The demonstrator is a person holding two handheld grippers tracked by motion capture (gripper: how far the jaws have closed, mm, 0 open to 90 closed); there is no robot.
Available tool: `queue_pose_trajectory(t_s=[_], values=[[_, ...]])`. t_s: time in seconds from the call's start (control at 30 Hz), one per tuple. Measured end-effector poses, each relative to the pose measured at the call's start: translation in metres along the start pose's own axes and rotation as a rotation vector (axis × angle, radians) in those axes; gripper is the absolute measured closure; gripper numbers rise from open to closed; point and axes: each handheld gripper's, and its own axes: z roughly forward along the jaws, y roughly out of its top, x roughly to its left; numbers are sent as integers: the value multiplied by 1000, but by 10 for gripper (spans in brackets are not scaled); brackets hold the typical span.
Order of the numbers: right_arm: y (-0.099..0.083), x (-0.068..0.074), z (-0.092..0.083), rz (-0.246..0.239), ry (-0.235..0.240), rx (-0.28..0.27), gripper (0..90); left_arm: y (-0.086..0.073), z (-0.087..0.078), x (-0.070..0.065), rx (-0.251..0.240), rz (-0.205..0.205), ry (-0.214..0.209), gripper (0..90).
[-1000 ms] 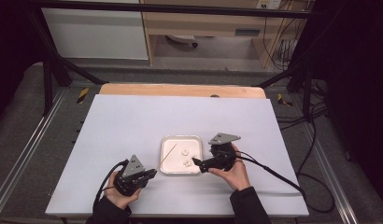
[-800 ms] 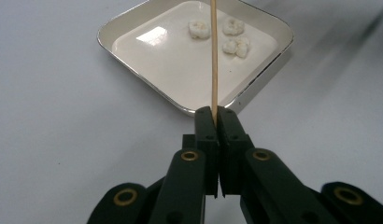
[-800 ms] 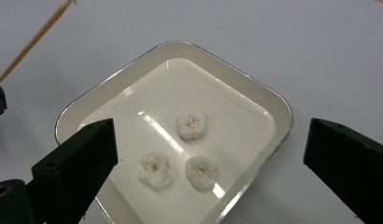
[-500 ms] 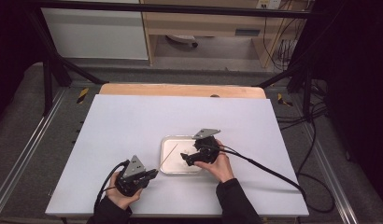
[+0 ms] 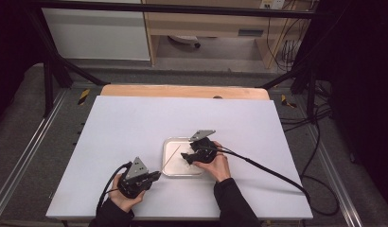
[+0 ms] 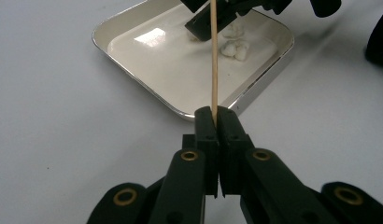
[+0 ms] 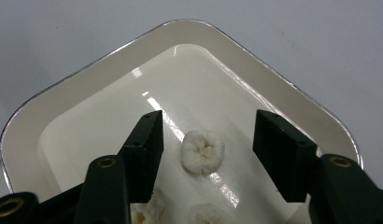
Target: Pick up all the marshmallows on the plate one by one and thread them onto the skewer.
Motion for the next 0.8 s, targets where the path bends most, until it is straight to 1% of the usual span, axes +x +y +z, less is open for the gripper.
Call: queue_pose_trajectory(t_s=[0.03, 0.07, 0.1, 0.17, 0.27, 0.3, 0.33, 0.4, 0.43, 0.53, 0.57, 0.63, 0.77, 0.8], values=[[-1, 0, 1, 6, 5, 4, 512, 0, 0, 0, -1, 1, -1, 881], [-1, 0, 1, 6, 7, 4, 532, 0, 0, 0, -2, 0, -1, 881], [-1, 0, 1, 6, 7, 4, 532, 0, 0, 0, -2, -1, -1, 881], [-1, 1, 2, 4, 15, 4, 564, 0, 0, 0, -6, -3, -1, 881], [-3, 1, 3, -2, 14, 16, 587, 0, 0, 0, -9, 1, -2, 882], [-4, 1, 4, -6, 13, 17, 597, -1, -1, -1, 8, -15, 10, 882], [-4, 2, 4, -14, 10, 12, 625, -1, -1, -1, 6, -17, 12, 882], [-4, 3, 4, -13, 11, 9, 635, -1, -1, -1, 6, -20, 11, 881], [-5, 3, 4, -17, 7, 7, 641, 0, 1, -1, -14, -8, 1, 881], [-5, 4, 4, -8, -1, 2, 672, 0, 1, -1, -14, -5, 0, 881], [-5, 4, 4, -5, -1, 2, 676, -1, 0, -2, 4, -23, 12, 881], [-5, 4, 4, 10, -1, 3, 685, -1, 0, -2, 5, -21, 13, 881], [-4, 3, 2, 22, 8, -1, 695, -1, 0, -3, 1, -22, 13, 881], [-3, 3, 0, 28, 13, -5, 696, -1, 1, -2, -16, -8, 4, 881]])
